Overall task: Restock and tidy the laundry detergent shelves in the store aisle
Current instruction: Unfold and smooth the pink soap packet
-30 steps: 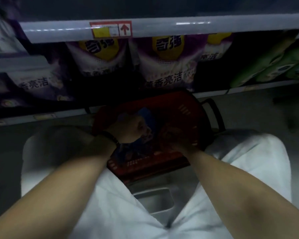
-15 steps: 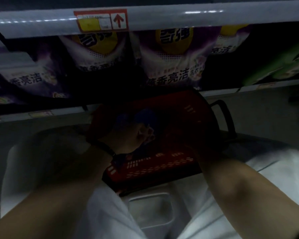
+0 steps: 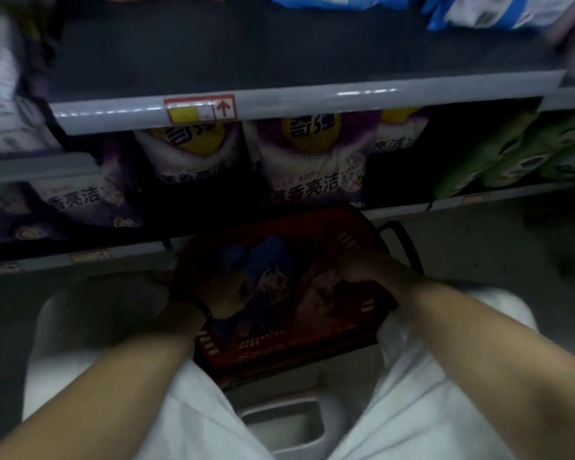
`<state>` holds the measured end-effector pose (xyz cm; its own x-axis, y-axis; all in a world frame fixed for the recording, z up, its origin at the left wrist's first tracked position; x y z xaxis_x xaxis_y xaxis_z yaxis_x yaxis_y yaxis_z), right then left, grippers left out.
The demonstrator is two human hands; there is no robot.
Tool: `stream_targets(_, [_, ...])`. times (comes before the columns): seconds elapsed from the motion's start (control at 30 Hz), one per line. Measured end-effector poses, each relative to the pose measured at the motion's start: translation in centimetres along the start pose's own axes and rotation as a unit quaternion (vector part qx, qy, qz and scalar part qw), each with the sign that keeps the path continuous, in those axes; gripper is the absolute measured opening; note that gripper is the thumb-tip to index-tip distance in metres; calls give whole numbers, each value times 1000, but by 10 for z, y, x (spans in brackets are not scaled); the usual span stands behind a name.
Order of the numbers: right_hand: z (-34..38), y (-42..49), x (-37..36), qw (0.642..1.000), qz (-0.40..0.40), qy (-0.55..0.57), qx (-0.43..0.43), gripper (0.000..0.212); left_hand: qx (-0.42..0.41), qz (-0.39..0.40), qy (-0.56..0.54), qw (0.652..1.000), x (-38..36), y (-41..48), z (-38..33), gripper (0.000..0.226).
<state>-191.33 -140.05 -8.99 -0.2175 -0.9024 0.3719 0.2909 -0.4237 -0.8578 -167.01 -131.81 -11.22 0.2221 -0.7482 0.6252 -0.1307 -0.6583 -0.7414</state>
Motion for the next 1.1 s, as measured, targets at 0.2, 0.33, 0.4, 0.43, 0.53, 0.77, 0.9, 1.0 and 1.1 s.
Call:
stream_targets(0.2, [29, -82, 43, 995, -78, 10, 55, 32, -32, -65, 3, 997, 17, -46, -12, 57])
stream_targets(0.33, [55, -138, 76, 984, -153, 50, 71, 12, -72, -95, -67, 991, 27, -80, -37, 125])
stream_targets(0.4, [68, -171, 85, 979, -158, 87, 95, 23, -83, -130, -158, 975, 35, -95, -43, 126])
stream_targets(0.43, [74, -188, 87, 974, -157, 121, 113, 25, -88, -156, -219, 959, 43, -104, -44, 116])
stream_targets(0.53, [91, -234, 96, 954, -184, 183, 152, 38, -99, -245, -390, 882, 61, -124, -44, 92])
stream_targets(0.77, [140, -300, 101, 881, -184, 363, 242, 39, -110, -263, -469, 836, 72, -148, -75, 92])
stream_targets(0.9, [167, -333, 98, 799, -234, 477, 282, 41, 72, -487, -428, 758, 82, -208, -83, 100])
stream_targets(1.0, [191, -348, 85, 732, -259, 532, 338, 54, 8, -538, -433, 723, 95, -258, -134, 116])
stream_targets(1.1, [222, -356, 65, 678, -258, 561, 399, 55, -12, -585, -353, 730, 132, -278, -154, 102])
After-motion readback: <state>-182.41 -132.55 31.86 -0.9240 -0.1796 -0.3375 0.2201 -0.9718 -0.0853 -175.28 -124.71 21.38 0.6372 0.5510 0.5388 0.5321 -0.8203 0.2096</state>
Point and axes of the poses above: each hand's wrist, its own y-axis towards the middle knuckle, its own x-axis out of the back of the hand, z = x × y, the point moved 9 cm from there along y, towards the middle knuckle, and after that the axes turned 14 degrees about y, right-handed, at the moved point
